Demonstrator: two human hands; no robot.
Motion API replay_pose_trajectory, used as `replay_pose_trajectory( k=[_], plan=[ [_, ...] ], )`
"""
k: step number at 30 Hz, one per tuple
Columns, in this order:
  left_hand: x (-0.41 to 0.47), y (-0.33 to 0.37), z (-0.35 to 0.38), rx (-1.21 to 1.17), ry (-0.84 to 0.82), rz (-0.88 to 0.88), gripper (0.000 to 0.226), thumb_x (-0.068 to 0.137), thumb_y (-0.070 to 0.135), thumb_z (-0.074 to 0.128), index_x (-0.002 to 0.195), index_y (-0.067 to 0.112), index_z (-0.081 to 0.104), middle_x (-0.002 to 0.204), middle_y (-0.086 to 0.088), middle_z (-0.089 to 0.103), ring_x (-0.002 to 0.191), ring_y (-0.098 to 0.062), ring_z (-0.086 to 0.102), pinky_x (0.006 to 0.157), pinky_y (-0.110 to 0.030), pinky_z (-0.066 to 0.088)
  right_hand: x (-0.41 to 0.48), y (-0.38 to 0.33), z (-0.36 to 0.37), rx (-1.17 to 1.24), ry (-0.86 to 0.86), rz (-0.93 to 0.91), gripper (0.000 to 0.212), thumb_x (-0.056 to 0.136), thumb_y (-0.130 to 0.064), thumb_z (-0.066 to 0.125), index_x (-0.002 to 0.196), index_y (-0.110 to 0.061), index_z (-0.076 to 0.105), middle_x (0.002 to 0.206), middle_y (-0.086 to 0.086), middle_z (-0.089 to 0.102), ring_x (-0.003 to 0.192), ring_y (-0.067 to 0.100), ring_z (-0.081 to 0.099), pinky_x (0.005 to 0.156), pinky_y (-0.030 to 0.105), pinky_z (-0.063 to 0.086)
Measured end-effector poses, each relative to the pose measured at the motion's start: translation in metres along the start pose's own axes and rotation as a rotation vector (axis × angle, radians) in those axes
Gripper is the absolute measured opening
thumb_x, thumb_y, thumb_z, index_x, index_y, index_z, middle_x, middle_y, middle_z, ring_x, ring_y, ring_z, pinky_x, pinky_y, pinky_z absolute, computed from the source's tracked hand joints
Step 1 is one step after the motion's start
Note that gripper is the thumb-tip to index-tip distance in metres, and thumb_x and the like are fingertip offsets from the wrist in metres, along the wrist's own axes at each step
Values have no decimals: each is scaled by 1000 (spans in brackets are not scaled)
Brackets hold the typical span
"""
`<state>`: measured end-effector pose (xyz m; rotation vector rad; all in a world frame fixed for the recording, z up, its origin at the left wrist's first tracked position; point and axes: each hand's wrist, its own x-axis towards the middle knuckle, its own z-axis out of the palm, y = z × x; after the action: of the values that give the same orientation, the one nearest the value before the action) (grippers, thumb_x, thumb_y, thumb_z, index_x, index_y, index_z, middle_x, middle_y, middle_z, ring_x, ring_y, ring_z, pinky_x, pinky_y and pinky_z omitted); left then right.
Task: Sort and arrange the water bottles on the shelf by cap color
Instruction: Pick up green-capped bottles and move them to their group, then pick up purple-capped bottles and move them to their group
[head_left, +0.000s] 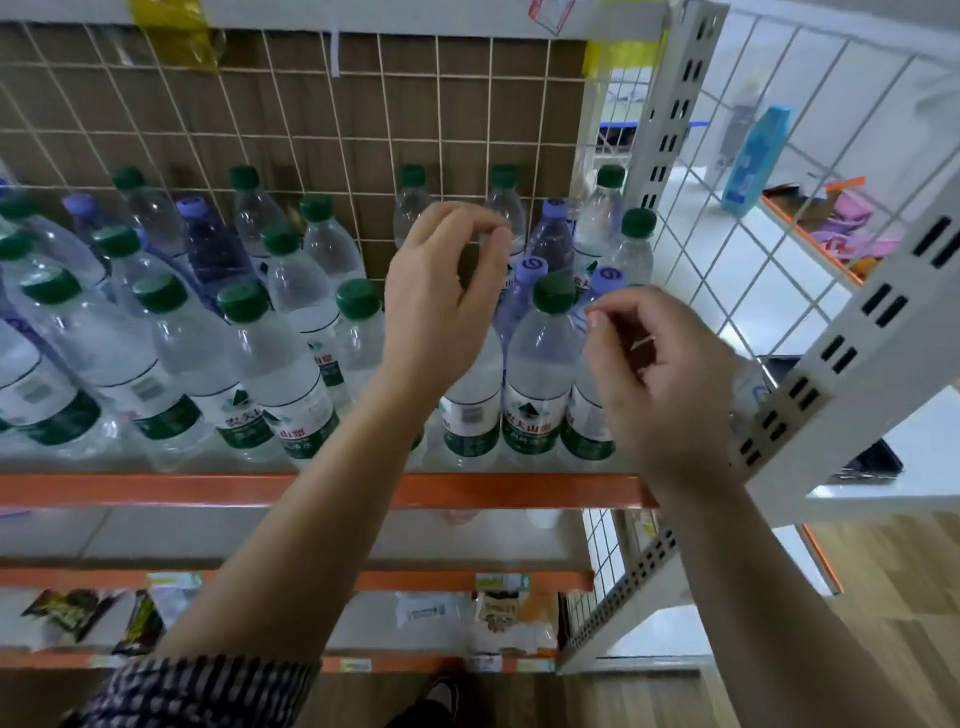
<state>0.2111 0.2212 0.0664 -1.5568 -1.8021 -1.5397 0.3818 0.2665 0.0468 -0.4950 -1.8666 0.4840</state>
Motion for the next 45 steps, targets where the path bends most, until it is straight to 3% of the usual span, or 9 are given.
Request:
replay_pose_trajectory(
  k=[5, 9, 12, 16, 21, 27, 35, 38, 45],
  plan=[
    [56, -5, -2, 33, -452, -79, 25, 103, 33, 43, 104, 20, 64, 86, 7, 64, 76, -6, 59, 64, -21, 47, 68, 4, -13, -161, -8, 204, 8, 91, -26, 59, 91, -23, 66, 79, -12, 64, 72, 2, 59, 64, 14, 45],
    [88, -19, 8, 133, -740, -129, 37, 104, 40, 37, 110, 15, 63, 103, -8, 67, 96, -24, 64, 86, -44, 52, 91, 31, -6, -136, -195, 528, 13, 91, -33, 62, 80, -27, 66, 78, -11, 65, 70, 0, 58, 61, 20, 40],
    [103, -29, 16, 129, -870, -169, 38, 104, 41, 37, 114, 14, 62, 109, -8, 67, 101, -22, 64, 94, -46, 50, 93, 51, 0, -66, -307, 655, 19, 88, -25, 69, 70, -31, 64, 78, -5, 67, 75, 11, 63, 68, 26, 44],
    [110, -38, 25, 80, -1068, -203, 40, 104, 42, 35, 121, 15, 58, 115, -3, 65, 103, -14, 62, 92, -34, 50, 97, 71, 2, 37, -292, 777, 13, 77, -26, 80, 68, -29, 71, 65, -14, 70, 64, 2, 65, 66, 23, 50],
    [110, -45, 37, 103, -1258, -195, 47, 104, 46, 33, 116, 7, 58, 115, -16, 60, 103, -32, 60, 91, -41, 52, 95, 85, 3, 73, -400, 866, 11, 75, -32, 81, 83, -26, 76, 86, -3, 75, 80, 11, 67, 66, 22, 47],
    [118, -55, 56, 255, -1415, 19, 53, 96, 53, 46, 98, 5, 66, 88, -13, 64, 75, -22, 59, 72, -37, 50, 81, 90, 8, 32, -465, 848, 21, 78, -33, 79, 97, -25, 74, 78, -10, 73, 71, 3, 64, 50, 10, 44],
    [122, -67, 64, 295, -1274, 248, 44, 91, 51, 58, 65, 16, 54, 57, 3, 44, 47, -8, 37, 52, -21, 31, 83, 90, 5, 17, -379, 742, 14, 78, -28, 79, 90, -31, 72, 73, -19, 73, 69, -2, 67, 59, 11, 45],
    [126, -66, 54, 256, -1116, 251, 49, 91, 54, 55, 74, 9, 63, 63, -4, 51, 51, -13, 43, 51, -24, 33, 93, 84, -3, 103, -291, 661, 11, 78, -25, 78, 84, -33, 72, 79, -17, 74, 73, -3, 67, 73, 22, 47],
    [150, -46, 22, -81, -552, 17, 34, 93, 48, 57, 92, 17, 69, 74, -3, 63, 64, -15, 55, 63, -30, 41, 146, 52, -6, 153, -125, 431, 10, 83, -35, 75, 72, -36, 76, 83, 1, 75, 73, 5, 65, 75, 30, 51]
  ],
)
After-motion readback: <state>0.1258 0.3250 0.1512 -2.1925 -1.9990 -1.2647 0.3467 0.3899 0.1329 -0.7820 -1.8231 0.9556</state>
